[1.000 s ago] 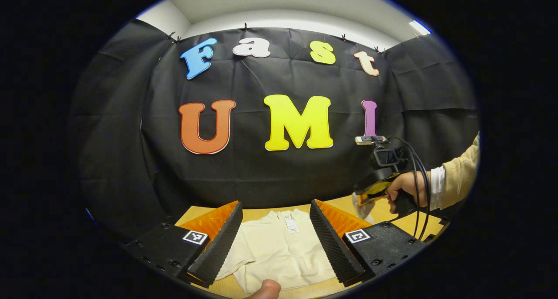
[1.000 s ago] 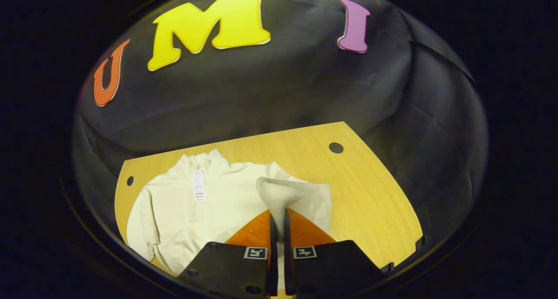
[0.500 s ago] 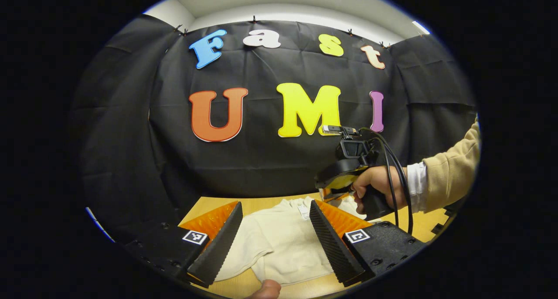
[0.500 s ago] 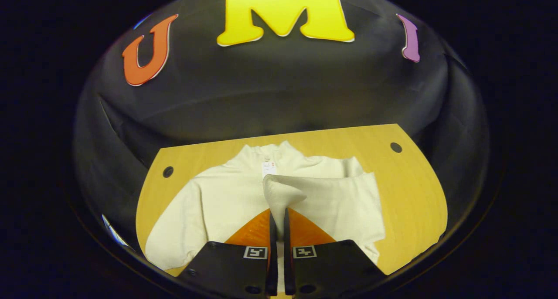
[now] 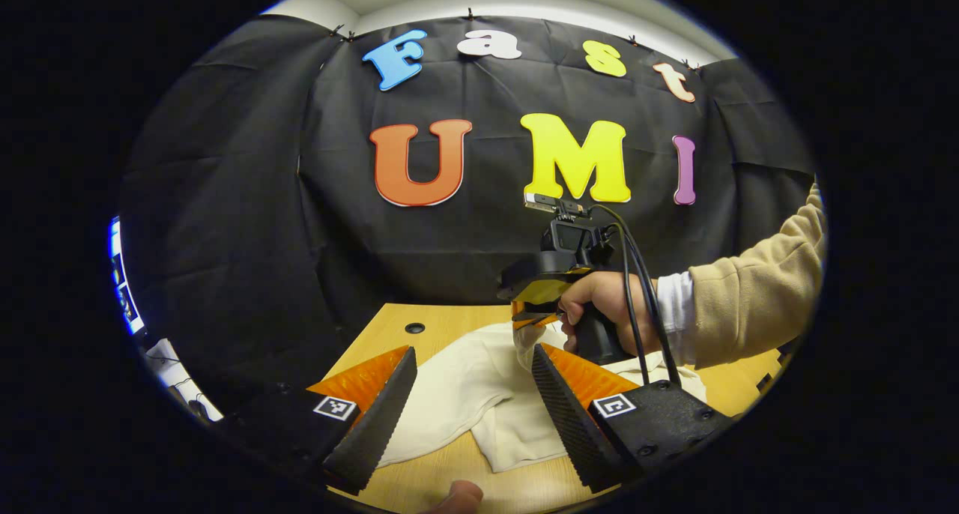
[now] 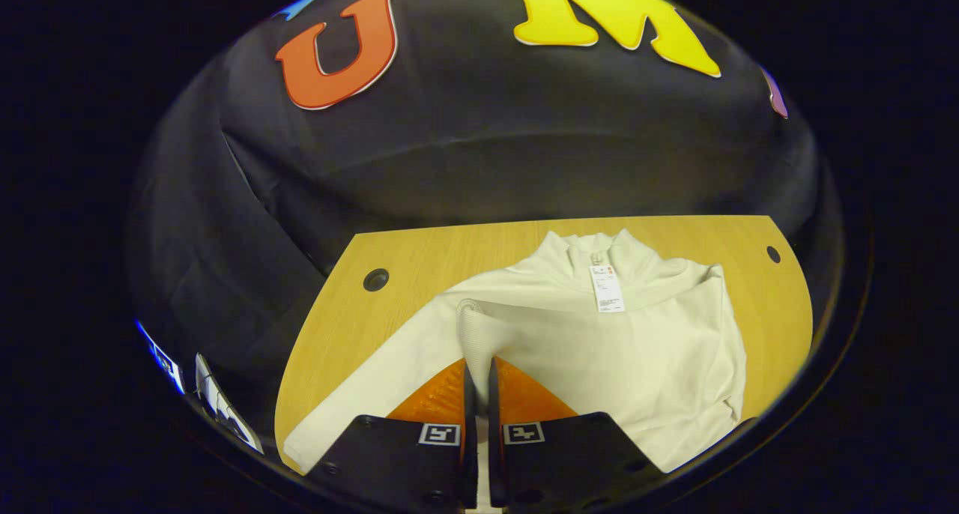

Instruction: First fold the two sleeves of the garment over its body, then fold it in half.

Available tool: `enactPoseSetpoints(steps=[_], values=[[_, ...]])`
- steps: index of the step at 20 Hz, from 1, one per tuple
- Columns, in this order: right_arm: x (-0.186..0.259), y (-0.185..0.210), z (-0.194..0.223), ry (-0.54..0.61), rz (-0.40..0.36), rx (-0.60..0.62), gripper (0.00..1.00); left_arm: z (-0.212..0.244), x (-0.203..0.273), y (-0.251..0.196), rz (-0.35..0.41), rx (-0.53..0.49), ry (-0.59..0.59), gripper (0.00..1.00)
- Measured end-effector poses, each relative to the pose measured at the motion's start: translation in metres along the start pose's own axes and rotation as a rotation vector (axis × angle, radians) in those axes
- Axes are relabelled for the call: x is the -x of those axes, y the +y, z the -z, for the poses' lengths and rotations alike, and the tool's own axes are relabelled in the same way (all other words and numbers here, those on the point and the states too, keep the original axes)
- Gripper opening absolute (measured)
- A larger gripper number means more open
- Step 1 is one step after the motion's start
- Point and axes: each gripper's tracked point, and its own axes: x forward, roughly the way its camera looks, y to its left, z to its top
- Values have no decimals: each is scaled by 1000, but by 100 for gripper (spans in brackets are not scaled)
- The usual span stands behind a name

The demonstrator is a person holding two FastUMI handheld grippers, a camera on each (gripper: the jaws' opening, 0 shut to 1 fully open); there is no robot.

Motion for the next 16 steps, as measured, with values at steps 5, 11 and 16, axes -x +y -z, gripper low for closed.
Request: enactPoseSetpoints(steps=[5,11,16], values=[[-43,13,24,57,14,32,6,27,4,13,-63,27,64,98],[-52,21,31,68,-19,27,20,38,3,11,-100,50,78,99],[-22,22,11,17,-66,38,39,17,-3,-11,-74,39,40,99]])
